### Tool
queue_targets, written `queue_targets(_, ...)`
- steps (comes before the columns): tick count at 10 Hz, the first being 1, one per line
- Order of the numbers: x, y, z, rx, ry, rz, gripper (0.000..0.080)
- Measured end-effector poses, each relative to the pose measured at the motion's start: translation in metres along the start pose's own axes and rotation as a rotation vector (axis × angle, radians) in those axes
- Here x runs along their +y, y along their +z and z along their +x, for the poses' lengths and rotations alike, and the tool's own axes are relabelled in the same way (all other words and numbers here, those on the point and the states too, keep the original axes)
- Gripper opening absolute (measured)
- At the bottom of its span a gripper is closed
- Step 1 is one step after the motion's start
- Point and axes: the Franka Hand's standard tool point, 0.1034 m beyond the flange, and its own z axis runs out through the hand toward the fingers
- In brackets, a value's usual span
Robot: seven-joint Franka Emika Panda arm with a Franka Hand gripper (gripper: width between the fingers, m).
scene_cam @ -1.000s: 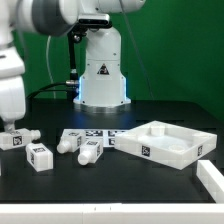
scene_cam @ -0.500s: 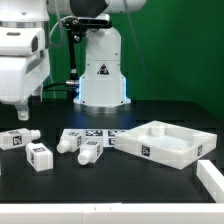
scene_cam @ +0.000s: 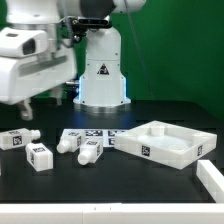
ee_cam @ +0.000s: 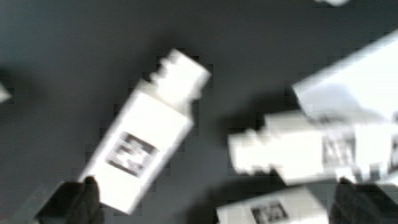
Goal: Assemble square table
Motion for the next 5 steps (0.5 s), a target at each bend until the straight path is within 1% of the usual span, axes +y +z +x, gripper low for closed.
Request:
queue_targets(2,-0.023,0.0,0.044,0.008,0.126,0.006,0.0649)
queue_targets(3,-0.032,-0.001,0.057,0.017,0.228,-0.008,0.0649)
queue_targets(4,-0.041,0.0,0.058,0.025,0.311,-0.018,0.0649)
queue_targets(5,-0.039,0.001,0.056,0.024,0.337,-0.015,0.0649)
